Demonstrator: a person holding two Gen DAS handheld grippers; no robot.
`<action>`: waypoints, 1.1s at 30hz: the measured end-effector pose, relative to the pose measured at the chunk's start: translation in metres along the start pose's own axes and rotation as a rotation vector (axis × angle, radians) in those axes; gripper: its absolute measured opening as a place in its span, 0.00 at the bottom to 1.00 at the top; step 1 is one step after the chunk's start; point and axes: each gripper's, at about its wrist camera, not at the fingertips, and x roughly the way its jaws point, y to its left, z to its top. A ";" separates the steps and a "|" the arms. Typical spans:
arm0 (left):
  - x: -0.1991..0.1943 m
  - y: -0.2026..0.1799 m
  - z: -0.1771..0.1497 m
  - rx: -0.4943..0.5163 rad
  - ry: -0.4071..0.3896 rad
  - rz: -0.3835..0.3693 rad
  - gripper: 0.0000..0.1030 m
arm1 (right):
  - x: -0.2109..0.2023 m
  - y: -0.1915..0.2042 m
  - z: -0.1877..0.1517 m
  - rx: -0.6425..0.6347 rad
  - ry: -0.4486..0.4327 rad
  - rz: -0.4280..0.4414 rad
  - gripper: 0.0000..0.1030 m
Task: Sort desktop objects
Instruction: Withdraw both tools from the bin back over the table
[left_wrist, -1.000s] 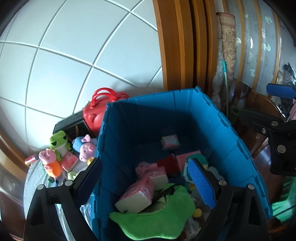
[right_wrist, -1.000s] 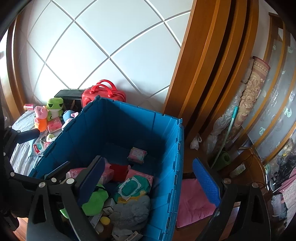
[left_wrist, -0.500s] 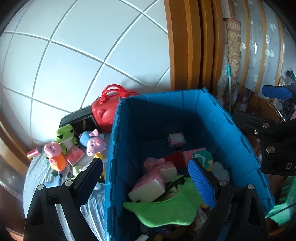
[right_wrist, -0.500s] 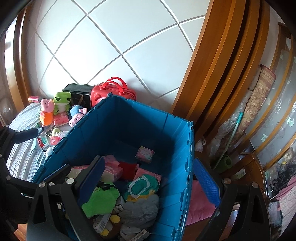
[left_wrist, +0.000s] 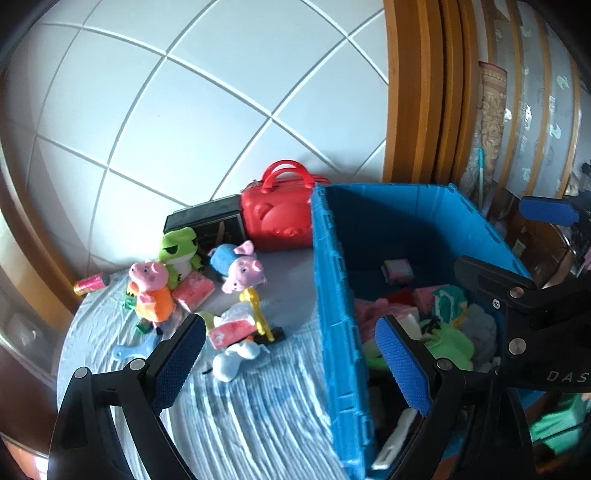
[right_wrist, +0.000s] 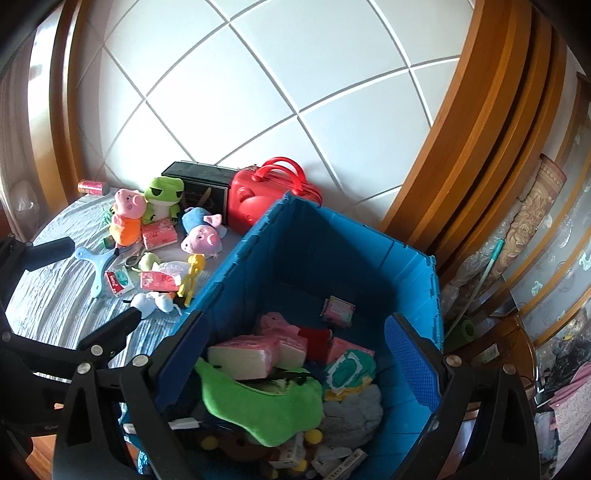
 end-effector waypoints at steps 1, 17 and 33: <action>-0.002 0.014 -0.006 -0.007 0.001 0.005 0.92 | -0.002 0.014 0.003 -0.003 -0.001 0.008 0.94; 0.027 0.216 -0.087 -0.168 0.120 0.103 0.92 | 0.037 0.237 0.028 -0.102 0.025 0.205 0.94; 0.218 0.348 -0.182 -0.403 0.442 0.210 0.92 | 0.262 0.282 0.007 0.131 0.187 0.366 1.00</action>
